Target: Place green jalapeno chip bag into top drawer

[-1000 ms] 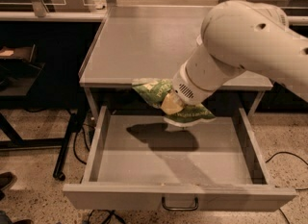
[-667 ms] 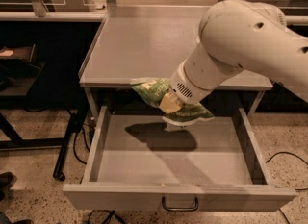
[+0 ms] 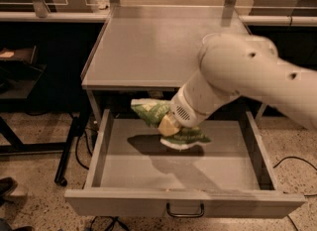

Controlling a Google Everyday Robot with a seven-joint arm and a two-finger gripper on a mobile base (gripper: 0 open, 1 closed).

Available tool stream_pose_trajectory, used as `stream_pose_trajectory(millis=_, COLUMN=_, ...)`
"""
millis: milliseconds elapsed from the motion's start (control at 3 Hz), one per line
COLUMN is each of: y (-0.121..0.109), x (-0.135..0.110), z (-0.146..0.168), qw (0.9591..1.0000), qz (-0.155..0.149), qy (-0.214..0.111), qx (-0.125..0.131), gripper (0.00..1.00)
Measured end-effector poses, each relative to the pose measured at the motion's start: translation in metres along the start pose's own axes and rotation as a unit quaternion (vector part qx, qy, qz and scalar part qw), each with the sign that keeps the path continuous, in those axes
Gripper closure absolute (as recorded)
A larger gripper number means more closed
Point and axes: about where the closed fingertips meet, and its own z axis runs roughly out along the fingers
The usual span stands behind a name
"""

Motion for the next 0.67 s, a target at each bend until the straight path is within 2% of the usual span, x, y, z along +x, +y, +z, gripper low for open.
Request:
stream_pose_trajectory(millis=333, y=0.018, x=0.026, z=0.063, qw=0.9978, qz=0.037, qy=-0.001, qx=-0.055, gripper=1.00)
stream_pose_trajectory(millis=667, y=0.026, x=0.039, z=0.112, qw=0.9944, qz=0.054, qy=-0.004, qx=-0.091, gripper=1.00)
